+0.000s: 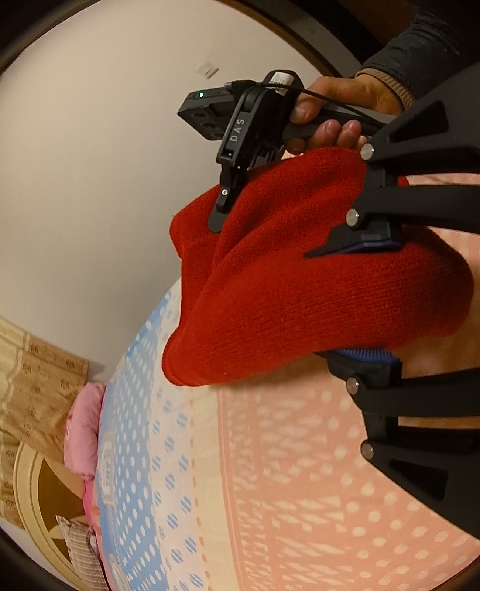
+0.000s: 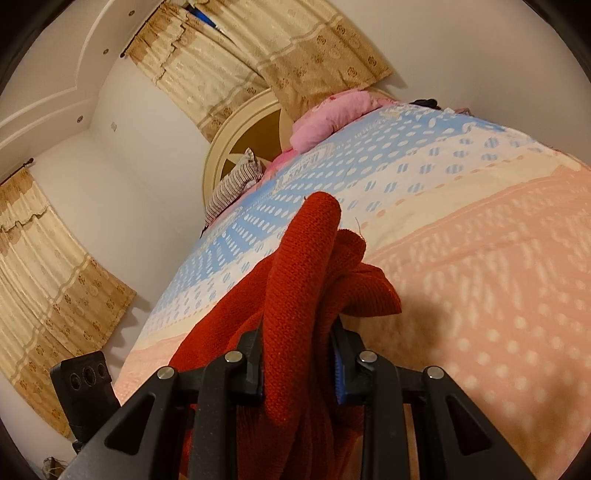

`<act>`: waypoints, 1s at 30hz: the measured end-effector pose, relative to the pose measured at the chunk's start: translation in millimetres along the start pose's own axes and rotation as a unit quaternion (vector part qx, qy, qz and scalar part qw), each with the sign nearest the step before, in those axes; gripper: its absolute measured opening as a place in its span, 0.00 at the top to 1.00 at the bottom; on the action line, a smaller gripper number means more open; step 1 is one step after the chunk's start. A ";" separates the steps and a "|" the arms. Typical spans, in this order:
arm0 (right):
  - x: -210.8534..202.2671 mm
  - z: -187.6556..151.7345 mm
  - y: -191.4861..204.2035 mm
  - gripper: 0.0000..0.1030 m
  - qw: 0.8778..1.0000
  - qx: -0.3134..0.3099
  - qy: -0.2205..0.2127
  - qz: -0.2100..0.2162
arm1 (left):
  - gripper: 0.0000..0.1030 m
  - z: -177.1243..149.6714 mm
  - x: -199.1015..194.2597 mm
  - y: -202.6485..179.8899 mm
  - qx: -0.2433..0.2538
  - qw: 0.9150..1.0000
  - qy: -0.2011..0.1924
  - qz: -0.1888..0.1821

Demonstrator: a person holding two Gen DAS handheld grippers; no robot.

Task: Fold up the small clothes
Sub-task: 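Lift the folded sweater with both tools and carry it across the bed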

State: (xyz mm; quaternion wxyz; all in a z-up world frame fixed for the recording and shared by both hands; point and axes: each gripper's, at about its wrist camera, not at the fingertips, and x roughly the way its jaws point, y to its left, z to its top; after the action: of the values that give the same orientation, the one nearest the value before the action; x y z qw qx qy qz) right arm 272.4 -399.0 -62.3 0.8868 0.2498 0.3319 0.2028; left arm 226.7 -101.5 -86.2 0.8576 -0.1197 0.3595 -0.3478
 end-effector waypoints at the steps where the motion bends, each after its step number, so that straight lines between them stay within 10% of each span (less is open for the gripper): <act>1: -7.5 -1.2 0.4 0.74 1.000 0.001 -0.003 0.001 | 0.60 -1.2 -1.4 -5.7 0.003 1.000 -0.001 -0.005; 30: -175.0 -24.4 -71.0 0.74 0.994 0.042 -0.062 -0.078 | 0.60 -41.9 49.0 -123.8 0.078 0.992 0.054 -0.085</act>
State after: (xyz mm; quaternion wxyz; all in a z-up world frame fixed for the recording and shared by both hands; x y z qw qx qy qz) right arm 147.3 -539.7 -34.1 0.9077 0.2718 0.3027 0.1028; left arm 158.6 -223.3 -85.9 0.8107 -0.0640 0.3660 -0.4524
